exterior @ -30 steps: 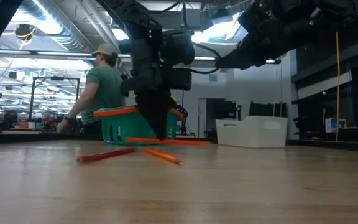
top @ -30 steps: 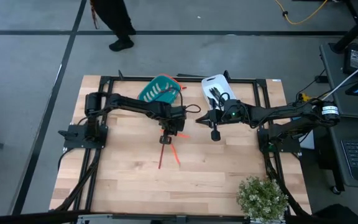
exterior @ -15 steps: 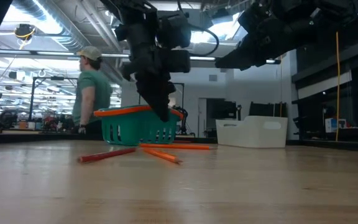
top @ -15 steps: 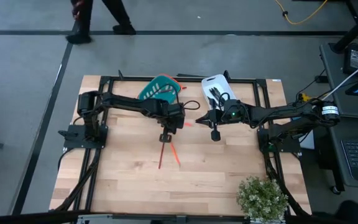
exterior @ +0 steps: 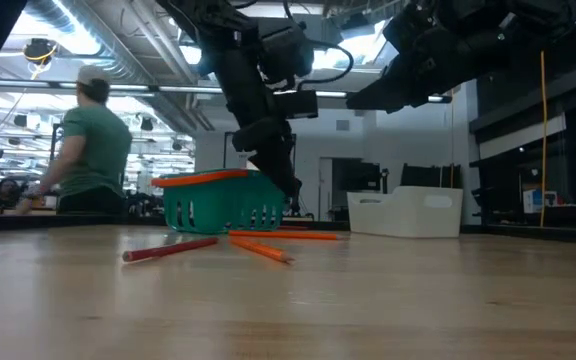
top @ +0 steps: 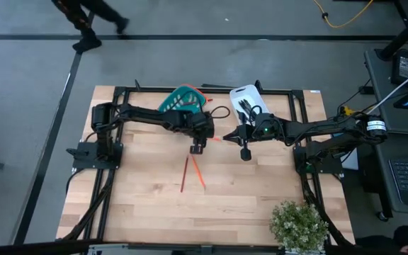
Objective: Sort pens & pencils
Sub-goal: Put the orange pencil into the blue bin
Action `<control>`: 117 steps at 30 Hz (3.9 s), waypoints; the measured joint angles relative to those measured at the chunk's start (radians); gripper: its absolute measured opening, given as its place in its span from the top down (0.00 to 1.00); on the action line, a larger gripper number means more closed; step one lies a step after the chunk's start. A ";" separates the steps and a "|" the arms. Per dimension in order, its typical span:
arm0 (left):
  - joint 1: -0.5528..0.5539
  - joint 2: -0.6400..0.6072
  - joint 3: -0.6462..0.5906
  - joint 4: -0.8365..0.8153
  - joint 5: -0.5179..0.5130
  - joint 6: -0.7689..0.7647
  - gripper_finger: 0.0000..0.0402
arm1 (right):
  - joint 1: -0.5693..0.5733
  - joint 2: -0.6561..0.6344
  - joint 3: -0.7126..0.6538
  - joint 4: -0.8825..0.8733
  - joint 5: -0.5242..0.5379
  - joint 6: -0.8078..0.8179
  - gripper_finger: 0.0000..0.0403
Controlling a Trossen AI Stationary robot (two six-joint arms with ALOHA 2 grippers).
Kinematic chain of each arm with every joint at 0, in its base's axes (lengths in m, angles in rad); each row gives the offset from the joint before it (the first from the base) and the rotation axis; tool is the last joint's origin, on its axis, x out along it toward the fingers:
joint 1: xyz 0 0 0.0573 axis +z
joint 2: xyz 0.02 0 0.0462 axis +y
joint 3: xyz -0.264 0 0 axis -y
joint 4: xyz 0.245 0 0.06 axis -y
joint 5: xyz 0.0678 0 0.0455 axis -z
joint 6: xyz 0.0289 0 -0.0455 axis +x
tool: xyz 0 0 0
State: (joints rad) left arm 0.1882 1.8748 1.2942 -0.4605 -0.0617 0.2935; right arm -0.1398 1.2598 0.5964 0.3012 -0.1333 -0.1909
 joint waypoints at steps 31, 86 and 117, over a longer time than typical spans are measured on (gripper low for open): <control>0.089 0.120 0.003 -0.021 0.079 0.174 0.76 | 0.000 0.000 -0.001 -0.014 0.000 -0.005 0.94; -0.006 0.147 0.002 -0.134 0.115 0.020 0.96 | 0.000 0.000 0.000 -0.016 0.000 -0.020 0.94; -0.008 0.083 0.029 -0.251 0.158 0.001 0.96 | 0.000 0.000 0.000 -0.034 -0.001 -0.020 0.94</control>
State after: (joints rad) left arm 0.1802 1.9581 1.3231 -0.7111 0.0963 0.2947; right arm -0.1398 1.2602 0.5968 0.2668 -0.1346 -0.2104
